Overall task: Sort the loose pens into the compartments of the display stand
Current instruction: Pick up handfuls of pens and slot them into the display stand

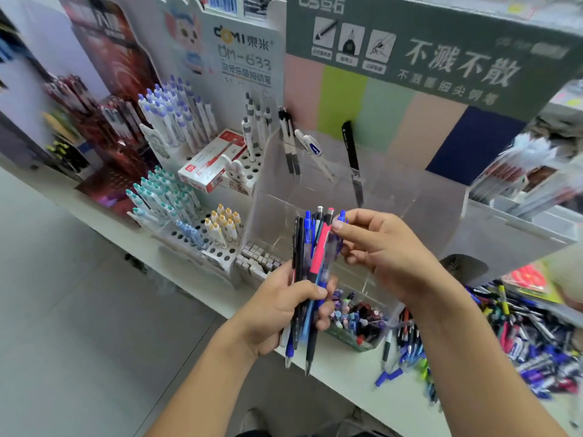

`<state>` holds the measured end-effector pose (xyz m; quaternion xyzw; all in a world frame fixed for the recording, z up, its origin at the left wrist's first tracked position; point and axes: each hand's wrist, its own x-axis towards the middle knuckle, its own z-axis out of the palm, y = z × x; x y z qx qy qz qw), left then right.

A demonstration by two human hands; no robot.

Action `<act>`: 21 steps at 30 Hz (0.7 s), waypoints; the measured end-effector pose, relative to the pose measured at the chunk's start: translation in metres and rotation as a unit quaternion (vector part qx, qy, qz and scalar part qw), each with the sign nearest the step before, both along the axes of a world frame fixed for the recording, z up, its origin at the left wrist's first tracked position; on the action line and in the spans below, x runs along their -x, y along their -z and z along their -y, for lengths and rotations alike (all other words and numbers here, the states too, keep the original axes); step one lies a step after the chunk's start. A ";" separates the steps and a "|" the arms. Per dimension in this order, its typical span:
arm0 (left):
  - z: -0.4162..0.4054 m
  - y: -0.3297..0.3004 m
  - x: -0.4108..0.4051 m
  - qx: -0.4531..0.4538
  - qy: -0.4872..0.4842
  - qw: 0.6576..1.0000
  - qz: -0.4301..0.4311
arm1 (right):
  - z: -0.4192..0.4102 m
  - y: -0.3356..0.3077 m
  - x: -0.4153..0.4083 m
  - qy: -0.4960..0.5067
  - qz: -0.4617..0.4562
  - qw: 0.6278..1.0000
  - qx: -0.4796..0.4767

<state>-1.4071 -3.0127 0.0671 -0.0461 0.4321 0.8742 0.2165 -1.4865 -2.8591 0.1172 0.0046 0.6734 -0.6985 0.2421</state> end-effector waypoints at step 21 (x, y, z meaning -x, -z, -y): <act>-0.035 0.023 -0.010 0.527 -0.068 0.823 -0.200 | -0.048 -0.018 0.000 -0.120 -0.165 0.941 -0.270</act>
